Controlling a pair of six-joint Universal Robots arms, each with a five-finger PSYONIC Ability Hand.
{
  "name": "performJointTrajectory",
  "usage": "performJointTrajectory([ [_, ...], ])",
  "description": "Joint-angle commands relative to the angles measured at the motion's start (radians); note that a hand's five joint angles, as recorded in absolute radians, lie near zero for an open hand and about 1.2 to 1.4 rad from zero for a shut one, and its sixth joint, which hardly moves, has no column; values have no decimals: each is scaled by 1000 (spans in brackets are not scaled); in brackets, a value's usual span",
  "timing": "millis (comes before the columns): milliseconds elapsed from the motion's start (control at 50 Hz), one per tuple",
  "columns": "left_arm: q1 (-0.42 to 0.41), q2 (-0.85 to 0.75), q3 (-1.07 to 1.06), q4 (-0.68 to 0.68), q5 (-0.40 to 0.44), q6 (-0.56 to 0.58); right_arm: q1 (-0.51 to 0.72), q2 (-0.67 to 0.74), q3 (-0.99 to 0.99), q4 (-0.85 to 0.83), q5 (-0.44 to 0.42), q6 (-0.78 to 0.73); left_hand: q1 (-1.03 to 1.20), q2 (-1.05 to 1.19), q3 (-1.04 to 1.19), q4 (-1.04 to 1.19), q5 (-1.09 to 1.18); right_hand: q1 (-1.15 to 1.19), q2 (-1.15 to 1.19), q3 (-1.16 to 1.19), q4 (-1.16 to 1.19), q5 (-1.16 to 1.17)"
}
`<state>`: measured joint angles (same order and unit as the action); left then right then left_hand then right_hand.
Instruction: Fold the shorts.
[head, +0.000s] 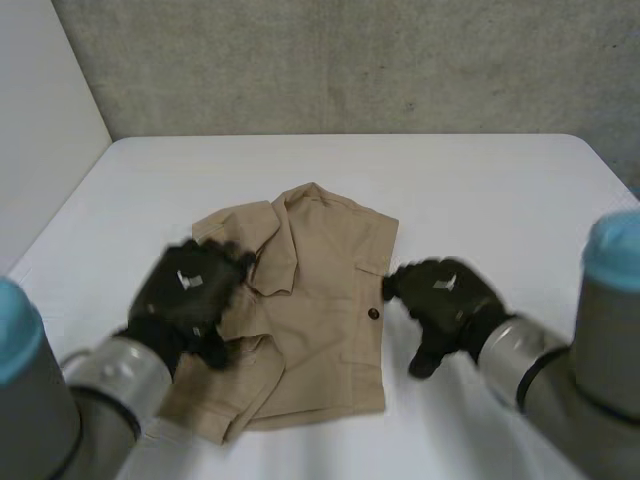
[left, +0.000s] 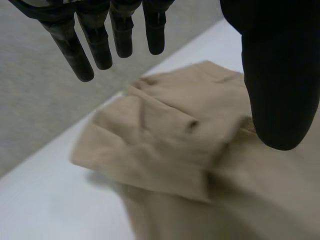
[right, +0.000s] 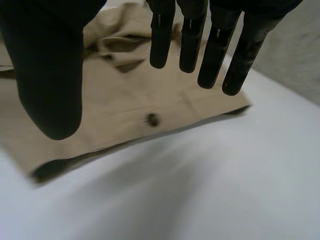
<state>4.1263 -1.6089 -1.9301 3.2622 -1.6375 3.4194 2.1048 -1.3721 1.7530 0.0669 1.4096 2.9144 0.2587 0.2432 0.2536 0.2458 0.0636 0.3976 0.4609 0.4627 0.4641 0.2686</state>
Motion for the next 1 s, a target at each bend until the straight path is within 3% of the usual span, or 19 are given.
performJointTrajectory([
  [20, -46, -38, -49, 11, -22, -9, 70, 65, 94, -142, -8, 46, 13, 29, 19, 26, 34, 207, 144, 142, 140, 161],
  [240, -46, -184, -30, 37, -56, -9, 132, 153, 118, -255, 6, 32, 19, 35, 25, 32, 40, 222, 158, 157, 155, 176],
  [440, -40, -204, -17, 85, -102, -9, 136, 208, 115, -321, 35, 11, 16, 32, 22, 29, 37, 313, 249, 248, 246, 267],
  [540, -26, -204, -12, 103, -110, 1, 136, 223, 115, -351, 63, -27, 16, 32, 22, 29, 37, 573, 510, 508, 507, 528],
  [640, 37, -209, -7, 103, -111, 4, 136, 231, 114, -380, 111, -49, 16, 32, 22, 29, 37, 788, 725, 723, 721, 742],
  [800, 124, -213, 13, 103, -111, 8, 135, 226, 109, -378, 138, -53, 16, 32, 22, 29, 37, 815, 751, 750, 748, 769],
  [840, 138, -220, 19, 105, -111, 11, 132, 217, 114, -378, 138, -52, 16, 32, 22, 29, 37, 998, 934, 933, 931, 952],
  [1000, 256, -236, 54, 105, -110, 32, 116, 160, 114, -366, 141, -58, 16, 32, 22, 29, 37, 999, 935, 934, 932, 953],
])
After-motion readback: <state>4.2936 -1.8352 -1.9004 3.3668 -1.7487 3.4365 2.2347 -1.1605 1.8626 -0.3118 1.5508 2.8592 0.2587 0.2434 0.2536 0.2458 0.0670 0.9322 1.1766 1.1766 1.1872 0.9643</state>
